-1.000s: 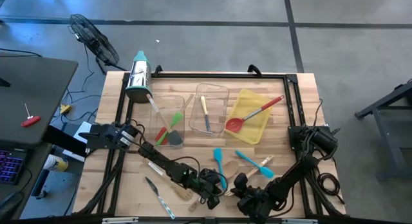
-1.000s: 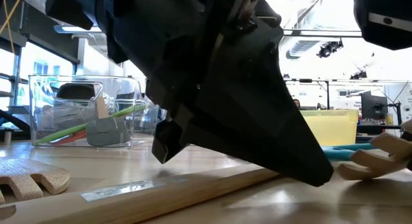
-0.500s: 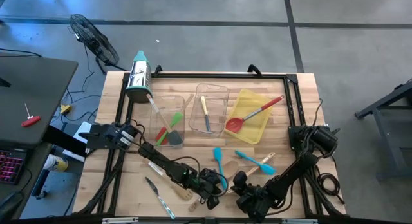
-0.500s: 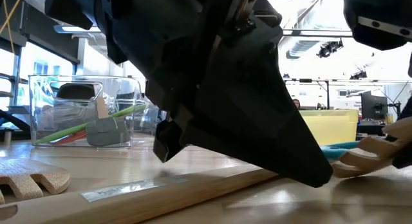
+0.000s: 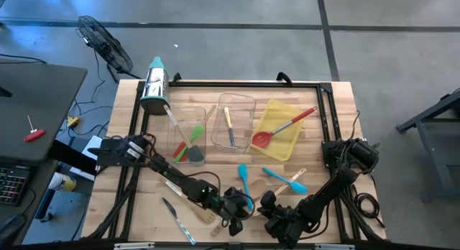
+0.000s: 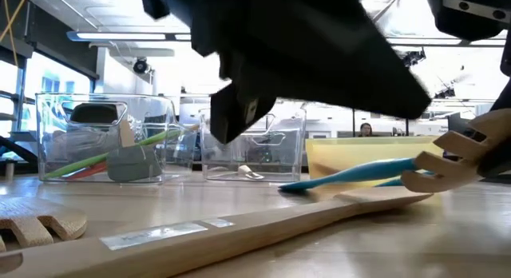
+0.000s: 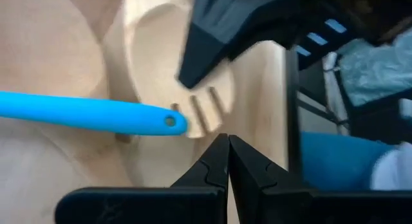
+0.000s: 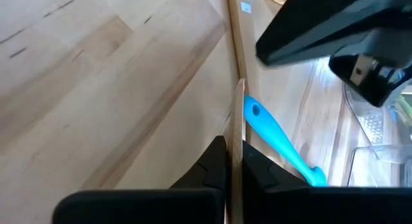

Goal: Pick & Place Kitchen Items
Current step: Put the brown serving spork into the yellow bin

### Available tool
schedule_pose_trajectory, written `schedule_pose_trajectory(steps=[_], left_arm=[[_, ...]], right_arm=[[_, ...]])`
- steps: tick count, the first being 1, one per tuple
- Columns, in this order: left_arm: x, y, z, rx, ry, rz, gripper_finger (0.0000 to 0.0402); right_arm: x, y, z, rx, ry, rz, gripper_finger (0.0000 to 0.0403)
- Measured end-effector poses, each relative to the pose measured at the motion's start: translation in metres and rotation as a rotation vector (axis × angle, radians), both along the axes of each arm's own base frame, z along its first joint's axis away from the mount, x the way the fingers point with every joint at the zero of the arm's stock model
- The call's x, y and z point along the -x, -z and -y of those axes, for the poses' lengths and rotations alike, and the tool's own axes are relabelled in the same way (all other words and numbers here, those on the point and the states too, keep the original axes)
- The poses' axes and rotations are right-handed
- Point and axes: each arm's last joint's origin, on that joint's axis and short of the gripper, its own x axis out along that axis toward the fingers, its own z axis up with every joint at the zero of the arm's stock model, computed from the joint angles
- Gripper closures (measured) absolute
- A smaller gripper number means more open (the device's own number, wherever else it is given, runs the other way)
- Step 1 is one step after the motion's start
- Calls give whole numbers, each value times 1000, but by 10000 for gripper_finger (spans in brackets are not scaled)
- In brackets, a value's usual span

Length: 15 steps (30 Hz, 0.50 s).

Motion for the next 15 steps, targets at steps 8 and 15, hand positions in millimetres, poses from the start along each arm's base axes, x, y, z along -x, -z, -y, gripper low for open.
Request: schedule_pose_trajectory(steps=[8,15], left_arm=[[6,-25,2,47,46,38,398],[8,-40,0,49,51,77,398]], right_arm=[[2,-8,-10,5,-40,15,398],[-3,-27,-25,13,-100,47,398]])
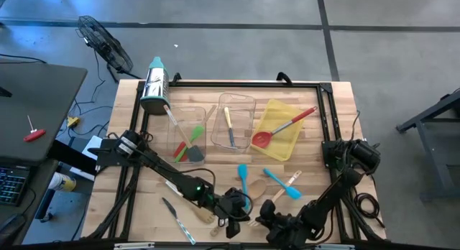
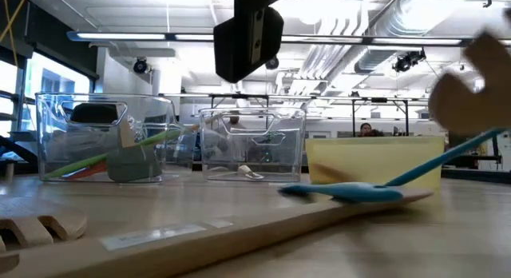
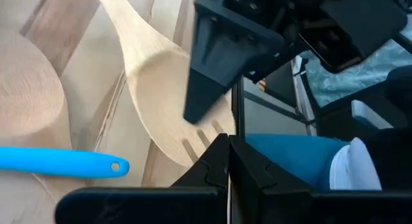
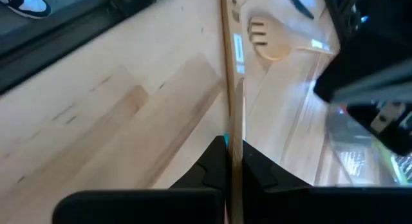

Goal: Pick & Place Kitchen Items
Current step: Put the brown serving spork into the yellow bin

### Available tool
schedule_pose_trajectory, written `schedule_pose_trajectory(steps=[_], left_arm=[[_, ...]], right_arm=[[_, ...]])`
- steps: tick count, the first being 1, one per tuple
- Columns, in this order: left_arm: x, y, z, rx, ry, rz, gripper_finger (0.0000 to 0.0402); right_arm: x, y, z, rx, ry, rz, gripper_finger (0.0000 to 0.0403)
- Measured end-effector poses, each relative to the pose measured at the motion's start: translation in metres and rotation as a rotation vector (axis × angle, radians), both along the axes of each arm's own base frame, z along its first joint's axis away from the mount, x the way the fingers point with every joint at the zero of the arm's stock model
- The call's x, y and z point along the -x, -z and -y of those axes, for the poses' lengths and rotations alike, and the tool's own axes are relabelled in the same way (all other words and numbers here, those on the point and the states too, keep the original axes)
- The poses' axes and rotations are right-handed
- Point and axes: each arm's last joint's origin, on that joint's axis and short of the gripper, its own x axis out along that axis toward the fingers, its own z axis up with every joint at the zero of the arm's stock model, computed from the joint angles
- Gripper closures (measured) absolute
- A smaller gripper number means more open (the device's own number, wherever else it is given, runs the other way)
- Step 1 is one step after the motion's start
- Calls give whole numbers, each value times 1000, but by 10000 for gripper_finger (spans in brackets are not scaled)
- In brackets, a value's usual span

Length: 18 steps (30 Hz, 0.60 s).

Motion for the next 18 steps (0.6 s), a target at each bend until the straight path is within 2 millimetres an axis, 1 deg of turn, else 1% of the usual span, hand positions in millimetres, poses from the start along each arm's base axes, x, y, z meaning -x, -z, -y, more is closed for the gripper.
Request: schedule_pose_trajectory(steps=[14,18], left_arm=[[0,-1,0,4,5,-2,398],[2,-8,-1,18,24,4,398]], right_arm=[[-12,-17,-4,5,-32,29,398],[-17,-24,-7,-20,-53,44,398]])
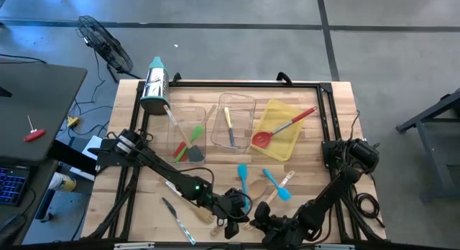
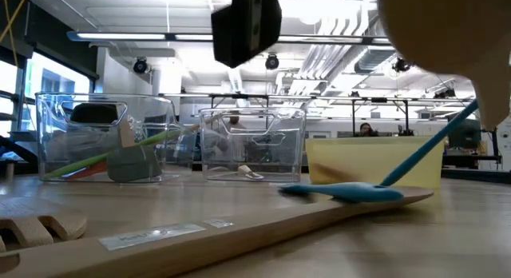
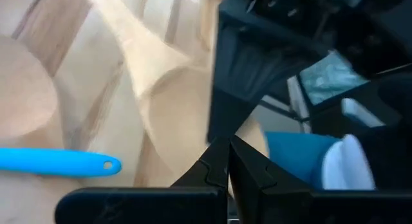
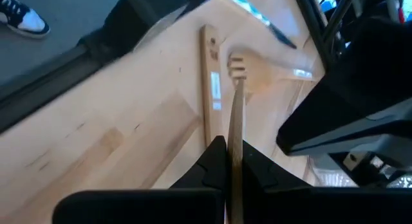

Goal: Pick & Place Kitchen Items
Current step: Put the brown serving spork into the yellow bin

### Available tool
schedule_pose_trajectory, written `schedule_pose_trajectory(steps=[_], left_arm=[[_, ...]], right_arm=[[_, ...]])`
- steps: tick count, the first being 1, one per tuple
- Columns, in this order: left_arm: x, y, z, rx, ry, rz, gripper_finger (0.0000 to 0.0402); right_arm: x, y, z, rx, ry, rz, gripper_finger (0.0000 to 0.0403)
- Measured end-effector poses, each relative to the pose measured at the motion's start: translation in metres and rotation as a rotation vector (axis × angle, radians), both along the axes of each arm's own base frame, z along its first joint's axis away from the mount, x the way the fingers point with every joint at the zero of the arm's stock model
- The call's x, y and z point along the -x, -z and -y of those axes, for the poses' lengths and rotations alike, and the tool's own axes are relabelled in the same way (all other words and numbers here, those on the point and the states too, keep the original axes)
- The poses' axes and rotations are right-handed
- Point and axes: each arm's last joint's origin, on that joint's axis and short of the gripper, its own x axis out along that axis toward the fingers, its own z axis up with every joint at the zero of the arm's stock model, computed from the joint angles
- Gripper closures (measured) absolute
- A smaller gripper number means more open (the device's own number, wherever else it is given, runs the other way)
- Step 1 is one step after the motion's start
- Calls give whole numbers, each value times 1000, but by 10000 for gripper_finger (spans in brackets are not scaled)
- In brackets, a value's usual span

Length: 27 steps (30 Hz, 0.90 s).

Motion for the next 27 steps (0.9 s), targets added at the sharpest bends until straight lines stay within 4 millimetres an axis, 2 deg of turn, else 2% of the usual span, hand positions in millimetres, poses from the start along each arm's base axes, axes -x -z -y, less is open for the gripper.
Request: schedule_pose_trajectory(steps=[4,8,11,15,21,24,27], left_arm=[[5,-12,-1,-5,29,11,398],[17,-37,-4,18,73,17,398],[32,-59,-12,17,72,-27,398],[55,-95,-24,14,39,0,398],[84,-143,-42,5,-38,121,398],[94,-158,-49,-8,-66,174,398],[100,-164,-53,-27,-74,188,398]], right_arm=[[-5,-7,-2,-19,-24,10,398],[-8,-10,-3,-44,-45,18,398],[-8,-9,-4,-44,-47,17,398],[-12,-10,-3,-77,-65,15,398],[-22,-12,1,-106,-83,32,398],[-29,-14,4,-134,-97,45,398],[-36,-17,7,-151,-121,69,398]])
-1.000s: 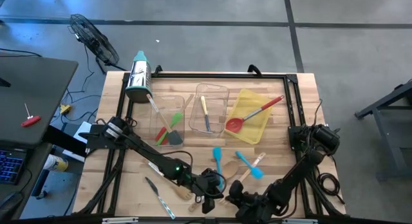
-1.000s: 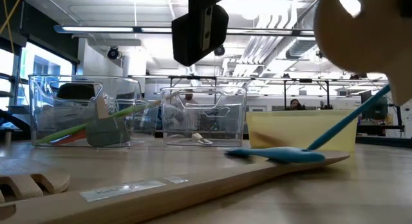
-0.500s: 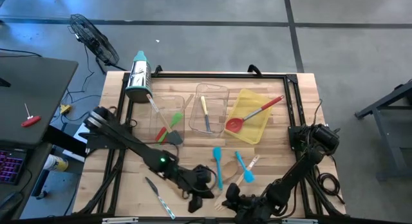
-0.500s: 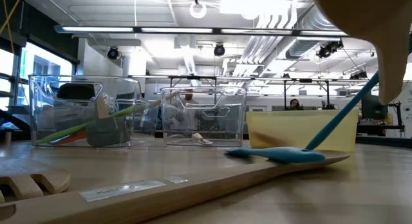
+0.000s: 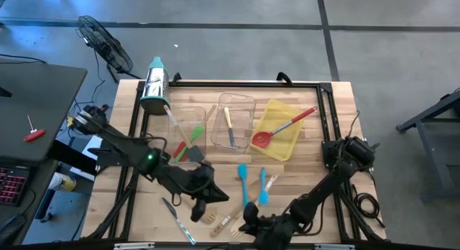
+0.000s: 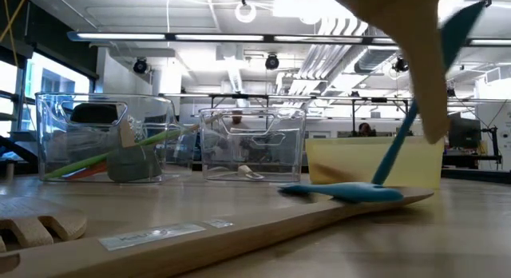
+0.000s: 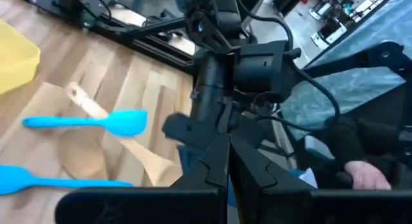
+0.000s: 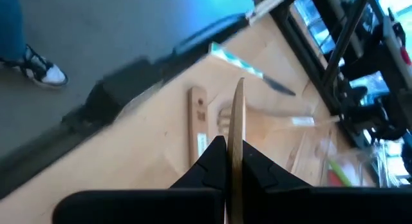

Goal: Pick & Place Kitchen Items
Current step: Put the brown serving spork into the yellow bin

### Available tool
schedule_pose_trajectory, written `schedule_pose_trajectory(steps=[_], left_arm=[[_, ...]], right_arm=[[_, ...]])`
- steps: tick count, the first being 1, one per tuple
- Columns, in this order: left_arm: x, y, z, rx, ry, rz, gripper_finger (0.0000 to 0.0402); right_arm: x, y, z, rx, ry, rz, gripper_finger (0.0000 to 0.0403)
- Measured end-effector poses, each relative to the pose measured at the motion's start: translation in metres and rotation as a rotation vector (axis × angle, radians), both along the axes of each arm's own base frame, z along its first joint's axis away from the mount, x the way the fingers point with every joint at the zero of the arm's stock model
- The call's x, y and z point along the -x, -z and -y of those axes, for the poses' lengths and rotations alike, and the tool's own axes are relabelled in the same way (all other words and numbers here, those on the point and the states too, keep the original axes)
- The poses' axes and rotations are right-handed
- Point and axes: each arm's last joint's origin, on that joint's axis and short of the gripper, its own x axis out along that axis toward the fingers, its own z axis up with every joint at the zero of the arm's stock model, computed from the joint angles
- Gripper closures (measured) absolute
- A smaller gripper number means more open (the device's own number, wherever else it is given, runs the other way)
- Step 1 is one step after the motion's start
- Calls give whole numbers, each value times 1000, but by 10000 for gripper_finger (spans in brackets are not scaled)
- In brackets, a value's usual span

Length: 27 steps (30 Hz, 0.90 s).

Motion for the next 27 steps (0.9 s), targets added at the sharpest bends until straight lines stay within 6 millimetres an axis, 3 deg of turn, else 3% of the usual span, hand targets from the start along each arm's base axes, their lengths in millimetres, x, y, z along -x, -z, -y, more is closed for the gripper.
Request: schedule_pose_trajectory(steps=[14,21,27], left_arm=[[5,8,-4,-62,-17,-88,398],[7,12,-6,-96,-29,-130,398],[8,15,-7,-123,-45,-154,398]], right_arm=[[-28,-12,14,-255,-193,3,398],[-27,-11,14,-246,-202,-3,398],[-16,-12,10,-114,-115,21,398]])
